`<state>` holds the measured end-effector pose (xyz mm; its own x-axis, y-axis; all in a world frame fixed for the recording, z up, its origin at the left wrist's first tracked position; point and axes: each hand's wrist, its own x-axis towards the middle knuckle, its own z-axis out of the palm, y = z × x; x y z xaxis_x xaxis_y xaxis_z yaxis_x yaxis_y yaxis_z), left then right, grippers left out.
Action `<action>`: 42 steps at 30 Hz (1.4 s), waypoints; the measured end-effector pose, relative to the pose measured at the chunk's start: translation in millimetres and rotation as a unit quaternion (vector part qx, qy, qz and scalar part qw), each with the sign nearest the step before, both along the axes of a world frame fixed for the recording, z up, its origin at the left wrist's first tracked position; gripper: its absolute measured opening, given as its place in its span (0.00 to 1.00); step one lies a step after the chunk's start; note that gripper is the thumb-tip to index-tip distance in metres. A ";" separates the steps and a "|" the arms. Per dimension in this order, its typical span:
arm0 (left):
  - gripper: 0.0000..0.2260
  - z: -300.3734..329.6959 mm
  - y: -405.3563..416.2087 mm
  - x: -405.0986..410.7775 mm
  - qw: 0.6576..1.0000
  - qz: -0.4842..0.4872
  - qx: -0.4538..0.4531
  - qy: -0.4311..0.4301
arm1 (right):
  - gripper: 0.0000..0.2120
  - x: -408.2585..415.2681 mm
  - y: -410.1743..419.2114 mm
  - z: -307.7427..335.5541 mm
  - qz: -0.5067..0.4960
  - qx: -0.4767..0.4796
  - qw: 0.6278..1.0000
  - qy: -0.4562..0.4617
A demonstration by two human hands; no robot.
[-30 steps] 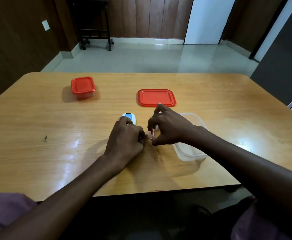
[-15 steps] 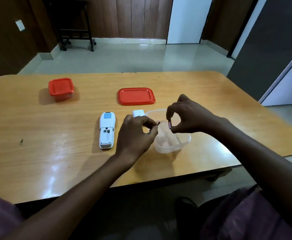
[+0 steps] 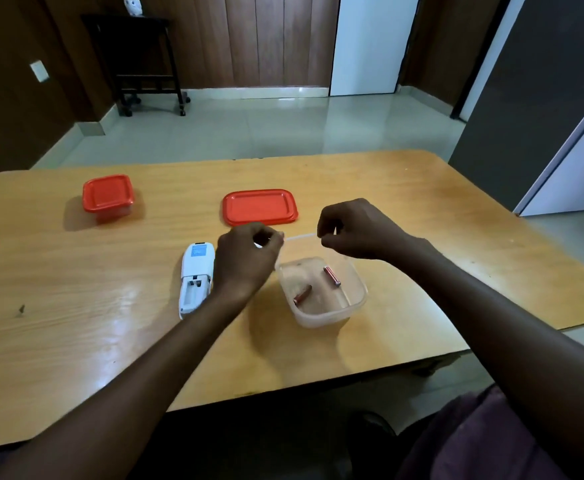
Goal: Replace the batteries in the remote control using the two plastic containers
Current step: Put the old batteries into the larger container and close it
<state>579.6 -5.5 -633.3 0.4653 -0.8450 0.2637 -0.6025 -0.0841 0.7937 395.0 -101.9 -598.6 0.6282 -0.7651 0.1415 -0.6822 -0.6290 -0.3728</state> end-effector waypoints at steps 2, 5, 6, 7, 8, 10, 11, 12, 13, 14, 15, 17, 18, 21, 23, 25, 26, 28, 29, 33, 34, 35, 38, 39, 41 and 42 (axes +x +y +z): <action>0.08 2.8 -14.2 15.8 0.998 0.037 0.018 0.048 | 0.08 6.9 -10.7 -3.4 -0.049 0.008 0.998 -0.024; 0.09 -1.1 -37.8 39.5 0.996 0.065 0.047 0.045 | 0.11 18.7 -33.1 -13.2 -0.093 0.081 0.992 -0.023; 0.10 -3.4 -46.0 47.0 0.995 0.063 0.065 0.040 | 0.14 22.7 -39.1 -16.9 -0.099 0.107 0.989 -0.012; 0.13 -4.9 -54.5 54.4 0.993 0.059 0.091 0.041 | 0.17 27.0 -45.8 -20.6 -0.104 0.132 0.986 -0.002; 0.16 -6.8 -63.3 61.4 0.990 0.056 0.123 0.044 | 0.21 31.3 -51.6 -24.3 -0.107 0.153 0.982 0.006; 0.21 -9.8 -81.0 72.9 0.981 0.054 0.181 0.051 | 0.26 39.5 -60.9 -32.1 -0.110 0.190 0.976 0.005; 0.22 -10.6 -88.1 76.3 0.977 0.057 0.198 0.058 | 0.27 42.5 -65.1 -36.0 -0.111 0.209 0.972 -0.001; 0.22 -12.4 -96.0 79.9 0.974 0.063 0.205 0.071 | 0.28 45.6 -68.4 -38.7 -0.111 0.227 0.968 -0.010; 0.20 -12.6 -101.7 81.7 0.973 0.071 0.204 0.087 | 0.28 48.5 -71.6 -41.2 -0.111 0.241 0.964 -0.020; 0.16 -14.7 -108.5 84.3 0.970 0.082 0.200 0.112 | 0.27 50.4 -74.0 -42.2 -0.111 0.251 0.961 -0.034; 0.12 -15.6 -113.1 85.9 0.965 0.095 0.196 0.143 | 0.25 52.0 -76.8 -43.1 -0.115 0.260 0.957 -0.055; 0.11 -18.4 -120.2 88.7 0.954 0.103 0.182 0.216 | 0.25 53.3 -81.3 -42.4 -0.137 0.281 0.944 -0.104; 0.11 -19.2 -122.1 89.5 0.947 0.103 0.168 0.255 | 0.24 52.6 -83.7 -42.3 -0.147 0.293 0.936 -0.126; 0.07 -9.6 -112.2 81.9 0.913 0.099 0.117 0.378 | 0.11 47.5 -90.3 -44.6 -0.163 0.321 0.913 -0.191; 0.08 3.0 -93.7 67.2 0.894 0.066 0.068 0.438 | 0.19 43.1 -88.3 -40.6 -0.168 0.349 0.890 -0.240; 0.11 10.2 -72.3 51.4 0.889 0.008 0.012 0.459 | 0.30 37.0 -83.7 -33.8 -0.175 0.379 0.861 -0.290; 0.13 12.8 -60.0 43.5 0.895 -0.023 -0.011 0.446 | 0.34 34.0 -81.0 -29.5 -0.181 0.389 0.846 -0.316; 0.15 13.4 -34.4 32.0 0.931 -0.076 -0.054 0.354 | 0.39 26.5 -77.6 -22.7 -0.193 0.403 0.818 -0.364; 0.14 13.4 -21.1 27.4 0.950 -0.099 -0.070 0.286 | 0.40 22.2 -76.2 -19.6 -0.197 0.411 0.805 -0.379; 0.15 9.8 25.6 14.1 0.974 -0.193 -0.104 0.050 | 0.27 8.9 -56.6 -3.9 -0.168 0.442 0.782 -0.406; 0.17 7.8 33.6 12.1 0.971 -0.208 -0.115 -0.001 | 0.19 6.0 -49.3 -0.4 -0.163 0.436 0.791 -0.396; 0.18 5.2 40.9 10.8 0.967 -0.218 -0.123 -0.047 | 0.14 3.2 -43.0 1.6 -0.157 0.426 0.802 -0.388; 0.20 -6.0 60.3 6.2 0.953 -0.236 -0.138 -0.127 | 0.14 -4.5 -26.7 4.8 -0.129 0.392 0.840 -0.352; 0.20 -9.6 66.5 3.7 0.950 -0.245 -0.139 -0.138 | 0.14 -6.9 -22.1 5.3 -0.123 0.384 0.848 -0.345; 0.19 -15.3 77.4 -2.4 0.942 -0.265 -0.134 -0.159 | 0.15 -11.0 -14.3 5.0 -0.117 0.361 0.866 -0.326; 0.19 -17.7 81.3 -5.3 0.938 -0.274 -0.129 -0.170 | 0.15 -12.9 -10.7 3.5 -0.116 0.346 0.877 -0.314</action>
<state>574.3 75.8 -650.9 -0.1675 -0.8210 0.5458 -0.7209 0.4796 0.5002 382.1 -112.6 -595.2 0.4094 -0.9009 -0.1439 -0.2857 0.0232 -0.9581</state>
